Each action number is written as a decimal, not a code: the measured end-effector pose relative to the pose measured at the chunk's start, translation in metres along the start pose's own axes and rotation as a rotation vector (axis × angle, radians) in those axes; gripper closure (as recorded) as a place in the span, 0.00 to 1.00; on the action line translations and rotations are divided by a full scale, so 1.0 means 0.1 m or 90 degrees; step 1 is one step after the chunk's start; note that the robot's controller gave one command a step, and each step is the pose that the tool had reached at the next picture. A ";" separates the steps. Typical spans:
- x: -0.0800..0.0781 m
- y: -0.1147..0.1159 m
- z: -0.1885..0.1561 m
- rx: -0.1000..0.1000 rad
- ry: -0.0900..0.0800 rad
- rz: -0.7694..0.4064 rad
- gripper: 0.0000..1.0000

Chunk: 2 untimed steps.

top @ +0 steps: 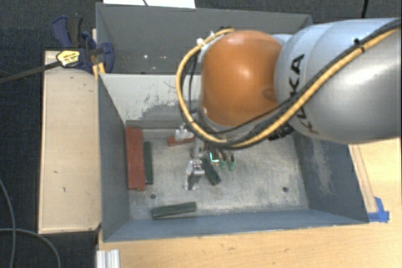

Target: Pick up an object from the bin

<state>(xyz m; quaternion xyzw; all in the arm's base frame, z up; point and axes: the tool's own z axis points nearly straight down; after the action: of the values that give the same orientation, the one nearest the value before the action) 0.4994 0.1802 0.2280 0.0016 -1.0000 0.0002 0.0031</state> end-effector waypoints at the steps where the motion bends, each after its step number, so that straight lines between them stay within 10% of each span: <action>1: -0.02 -0.01 -0.04 -0.001 -0.005 0.004 0.00; 2: -0.31 -0.23 0.22 -0.003 -0.009 -0.039 0.00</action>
Offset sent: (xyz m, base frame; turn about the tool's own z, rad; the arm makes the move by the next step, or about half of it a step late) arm 0.0668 -0.0614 -0.0655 -0.1277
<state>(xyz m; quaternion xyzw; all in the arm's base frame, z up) 0.5300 0.1572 0.2061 0.0323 -0.9995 -0.0021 -0.0040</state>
